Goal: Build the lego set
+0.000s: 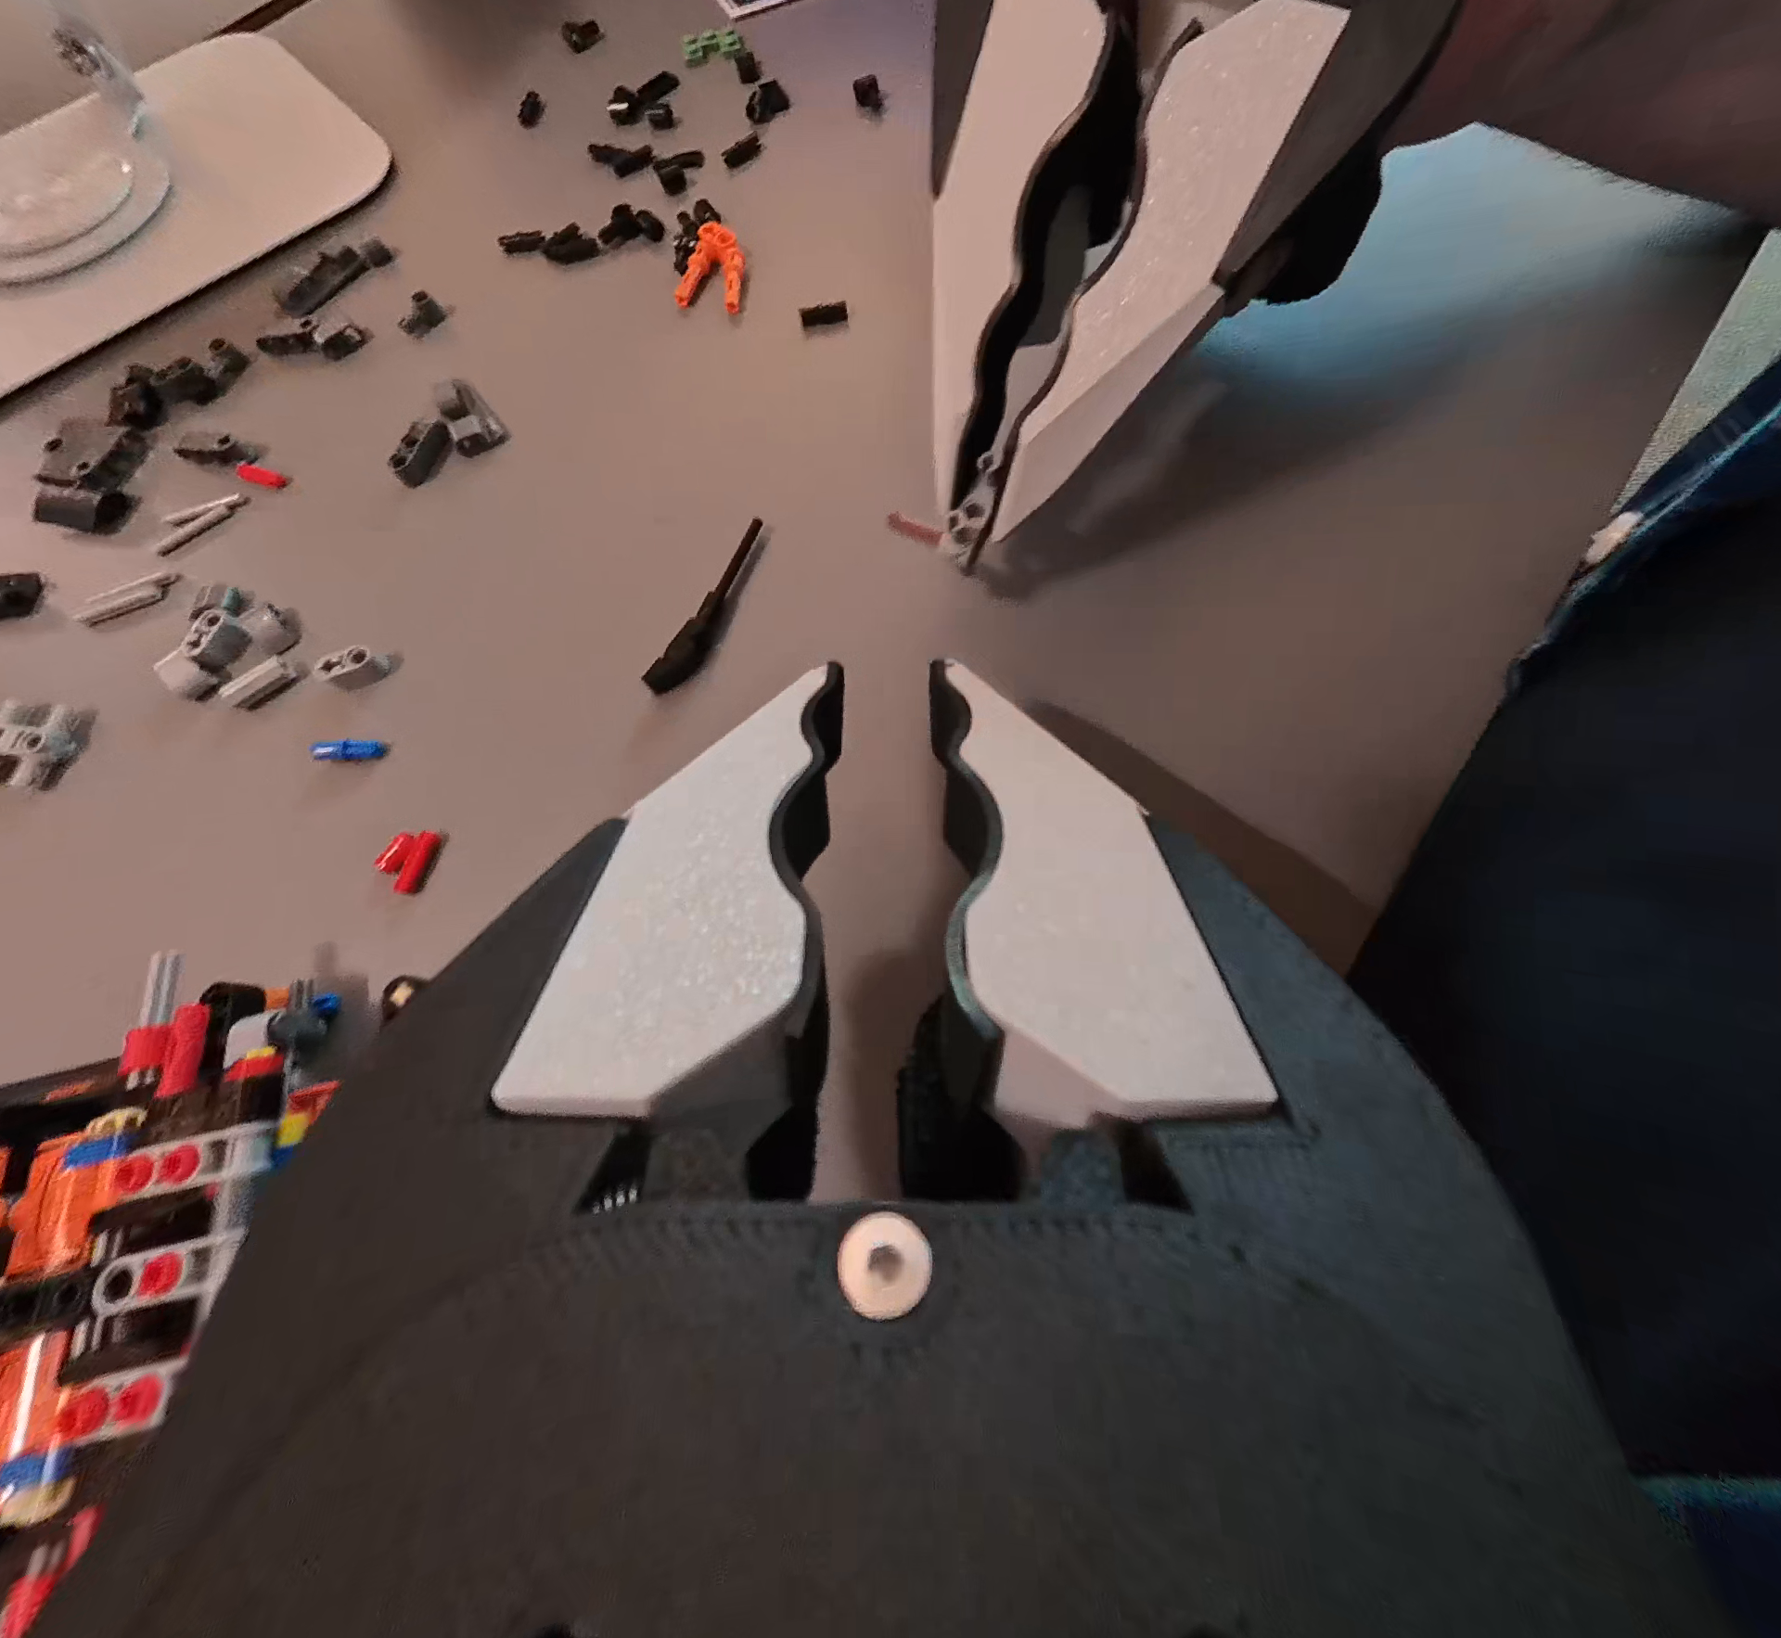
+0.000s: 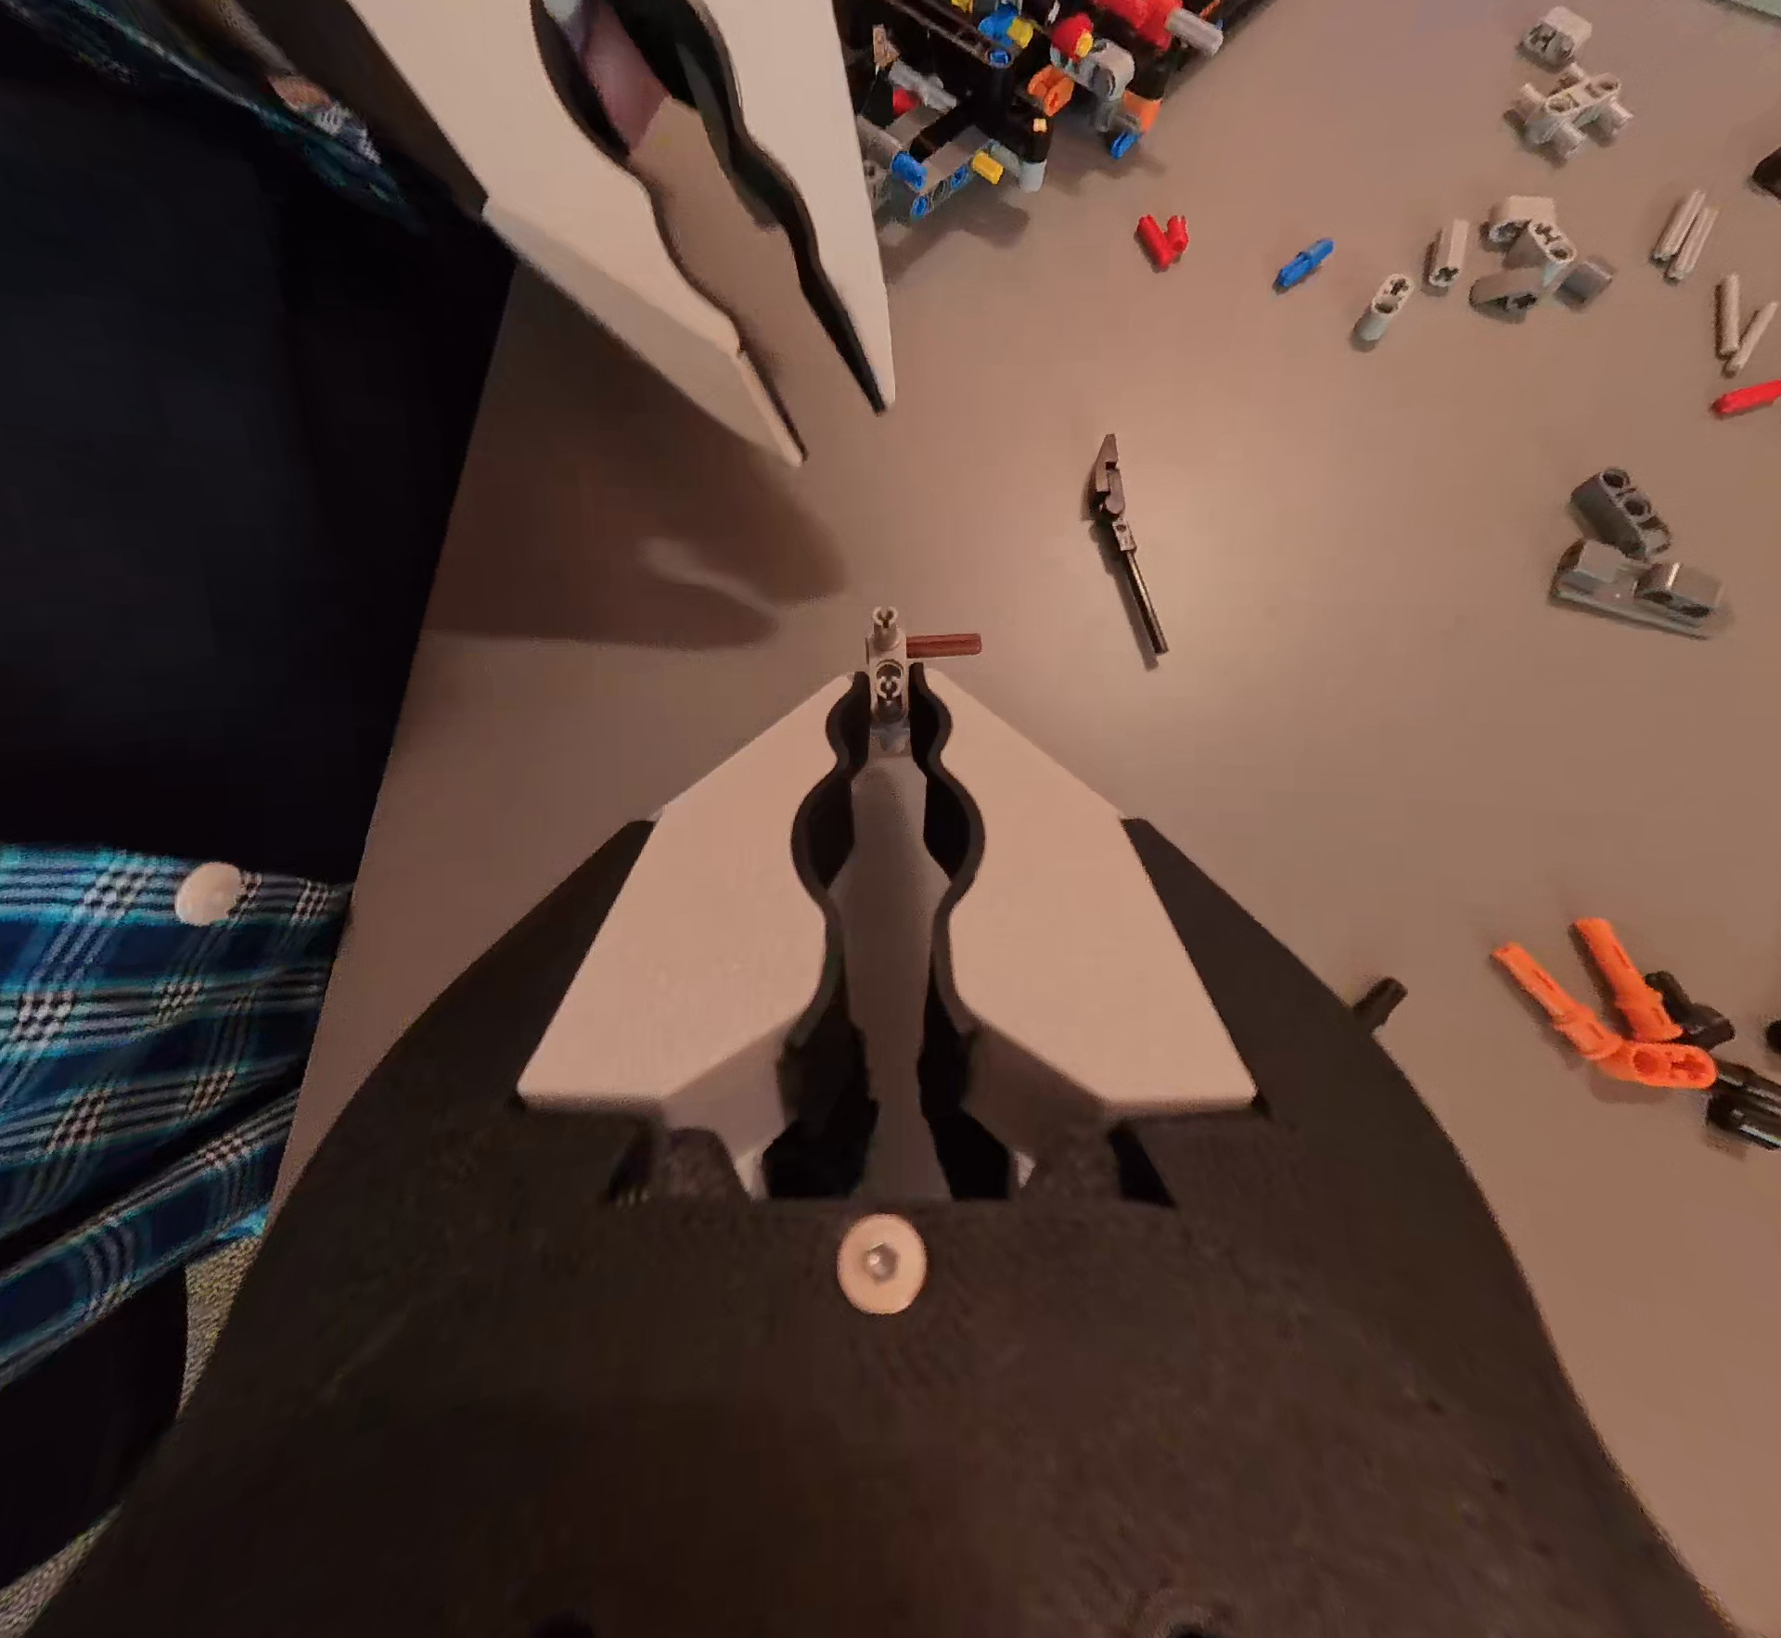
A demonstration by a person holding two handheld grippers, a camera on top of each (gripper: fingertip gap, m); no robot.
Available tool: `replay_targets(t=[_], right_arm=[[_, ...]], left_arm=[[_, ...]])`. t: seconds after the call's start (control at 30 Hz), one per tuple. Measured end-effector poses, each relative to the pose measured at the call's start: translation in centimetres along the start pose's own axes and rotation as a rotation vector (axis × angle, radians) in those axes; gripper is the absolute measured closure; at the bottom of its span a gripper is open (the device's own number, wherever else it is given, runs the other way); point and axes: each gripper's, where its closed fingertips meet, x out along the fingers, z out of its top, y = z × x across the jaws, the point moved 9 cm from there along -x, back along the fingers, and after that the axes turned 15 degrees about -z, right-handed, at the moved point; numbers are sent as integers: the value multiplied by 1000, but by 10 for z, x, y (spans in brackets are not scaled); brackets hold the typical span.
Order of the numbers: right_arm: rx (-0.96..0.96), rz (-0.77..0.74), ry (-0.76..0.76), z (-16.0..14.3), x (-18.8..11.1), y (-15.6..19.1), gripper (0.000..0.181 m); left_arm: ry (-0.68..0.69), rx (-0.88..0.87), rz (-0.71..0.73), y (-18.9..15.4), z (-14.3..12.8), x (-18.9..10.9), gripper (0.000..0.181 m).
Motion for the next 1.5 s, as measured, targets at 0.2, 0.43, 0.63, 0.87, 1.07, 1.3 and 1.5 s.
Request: replay_targets(t=[0.2,0.43,0.63,0.87,1.07,1.3,1.5], right_arm=[[-11,37,34,-19,-9,2,176],[-11,57,82,-31,-10,-1,174],[-2,64,97,-34,-11,-2,170],[2,50,96,-28,-17,-3,163],[32,7,65,-24,-29,-13,159],[48,-73,9,-4,-38,-25,160],[31,-91,0,10,-32,-21,162]], left_arm=[[15,-2,-5,5,1,-6,166],[55,32,-44,-3,4,6,167],[43,28,-57,-5,4,3,167],[22,13,-42,-7,1,-14,166],[-5,-46,142,4,-10,-80,162],[28,-289,462,52,-74,-179,160],[139,-384,473,86,-109,-169,157]])
